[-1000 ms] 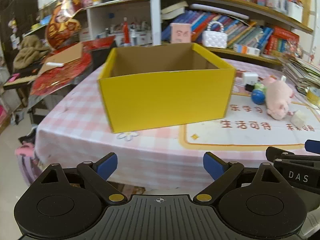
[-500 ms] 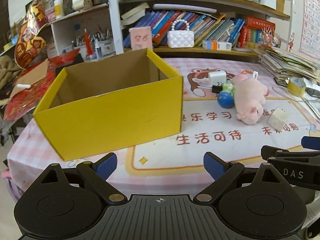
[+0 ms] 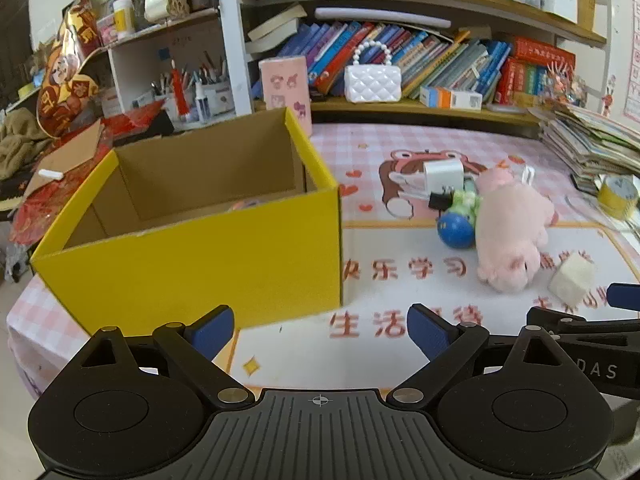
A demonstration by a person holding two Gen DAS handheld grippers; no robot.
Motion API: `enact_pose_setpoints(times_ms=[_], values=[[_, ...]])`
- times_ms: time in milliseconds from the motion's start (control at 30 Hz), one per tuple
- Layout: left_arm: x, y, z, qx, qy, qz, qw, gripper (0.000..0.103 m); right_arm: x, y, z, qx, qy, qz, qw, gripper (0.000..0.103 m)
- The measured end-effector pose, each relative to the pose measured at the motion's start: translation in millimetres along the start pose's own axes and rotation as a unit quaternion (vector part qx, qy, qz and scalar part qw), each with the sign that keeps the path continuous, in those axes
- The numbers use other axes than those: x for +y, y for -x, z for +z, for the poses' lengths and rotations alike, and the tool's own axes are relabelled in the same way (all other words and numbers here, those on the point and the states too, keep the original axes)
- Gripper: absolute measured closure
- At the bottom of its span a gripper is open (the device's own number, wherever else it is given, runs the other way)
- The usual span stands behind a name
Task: Organize objects
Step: 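Grasp the white foam cube with the right tool while the left tool grasps the pink plush pig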
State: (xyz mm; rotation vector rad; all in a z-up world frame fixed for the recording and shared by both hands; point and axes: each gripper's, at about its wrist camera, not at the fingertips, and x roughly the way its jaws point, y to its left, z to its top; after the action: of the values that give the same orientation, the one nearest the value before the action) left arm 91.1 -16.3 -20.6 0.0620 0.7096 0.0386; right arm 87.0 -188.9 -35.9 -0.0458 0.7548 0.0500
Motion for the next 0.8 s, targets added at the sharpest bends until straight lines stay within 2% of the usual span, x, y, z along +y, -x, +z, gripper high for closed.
enact_pose_setpoints(times_ms=[100, 367, 533, 800], values=[[-8.5, -5.5, 5.8, -0.004, 0.006, 0.002, 1.0000, 0.008, -10.0, -7.2, 7.6, -0.003, 0.001, 0.005, 1.000, 0.019], [-35.1, -22.6, 13.7, 0.014, -0.008, 0.006, 0.9998, 0.008, -36.0, -36.6, 20.0, 0.026, -0.006, 0.013, 1.000, 0.019], [-49.9, -32.0, 16.1, 0.033, -0.019, -0.002, 0.9993, 0.008, -47.2, -49.4, 21.3, 0.032, -0.001, -0.008, 0.999, 0.020], [-75.2, -36.2, 21.0, 0.030, -0.051, -0.018, 0.9981, 0.008, -73.0, -79.2, 24.3, 0.058, -0.006, -0.010, 0.998, 0.020]])
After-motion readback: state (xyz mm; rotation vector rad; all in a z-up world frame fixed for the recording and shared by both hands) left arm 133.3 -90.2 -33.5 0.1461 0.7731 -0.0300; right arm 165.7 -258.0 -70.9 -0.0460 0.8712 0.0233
